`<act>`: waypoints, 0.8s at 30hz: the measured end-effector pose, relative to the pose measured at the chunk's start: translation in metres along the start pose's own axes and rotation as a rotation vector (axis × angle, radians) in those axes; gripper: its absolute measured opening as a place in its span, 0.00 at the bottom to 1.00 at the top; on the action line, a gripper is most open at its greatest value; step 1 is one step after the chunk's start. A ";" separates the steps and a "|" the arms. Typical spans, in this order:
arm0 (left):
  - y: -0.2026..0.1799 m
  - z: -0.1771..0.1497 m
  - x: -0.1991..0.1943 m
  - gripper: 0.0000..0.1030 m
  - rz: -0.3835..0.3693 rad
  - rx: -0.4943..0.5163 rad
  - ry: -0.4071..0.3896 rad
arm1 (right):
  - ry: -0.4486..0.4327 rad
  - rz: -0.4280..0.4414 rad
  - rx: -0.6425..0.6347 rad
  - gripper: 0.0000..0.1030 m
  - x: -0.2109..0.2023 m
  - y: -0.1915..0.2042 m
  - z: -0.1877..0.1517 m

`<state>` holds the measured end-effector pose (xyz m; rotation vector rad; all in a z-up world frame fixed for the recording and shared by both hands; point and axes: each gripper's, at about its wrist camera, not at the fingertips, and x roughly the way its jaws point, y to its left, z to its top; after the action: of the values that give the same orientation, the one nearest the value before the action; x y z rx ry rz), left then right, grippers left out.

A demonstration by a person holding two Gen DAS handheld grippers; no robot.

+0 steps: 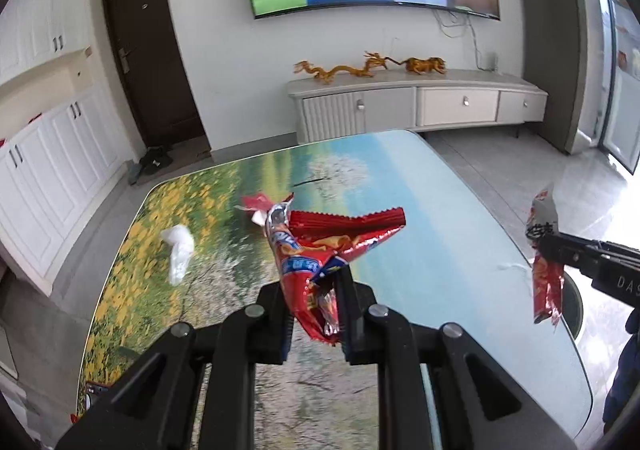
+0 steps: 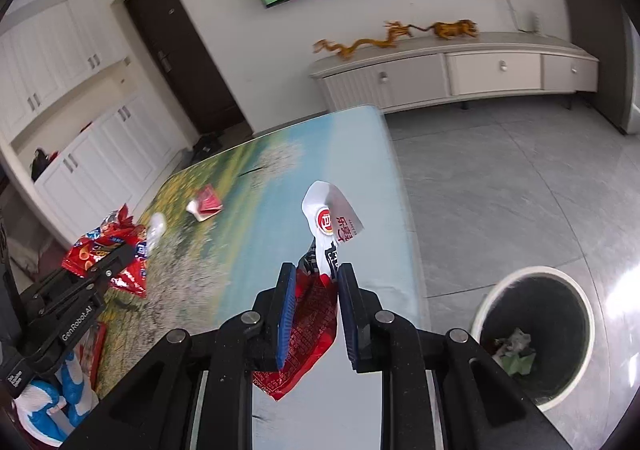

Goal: Collect trash
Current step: 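Carry both red wrappers over the white bin and open both tools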

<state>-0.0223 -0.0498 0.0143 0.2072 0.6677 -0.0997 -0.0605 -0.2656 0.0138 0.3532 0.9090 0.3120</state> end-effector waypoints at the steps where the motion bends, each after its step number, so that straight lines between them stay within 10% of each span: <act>1: -0.007 0.002 0.001 0.16 -0.006 0.012 0.002 | -0.006 -0.012 0.007 0.20 -0.003 -0.007 -0.001; 24: -0.269 0.039 0.087 0.19 -0.469 0.343 0.240 | 0.079 -0.329 0.342 0.24 -0.013 -0.224 -0.056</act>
<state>0.0261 -0.3230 -0.0528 0.3934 0.9283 -0.6504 -0.0875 -0.4627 -0.1035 0.5001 1.0822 -0.1362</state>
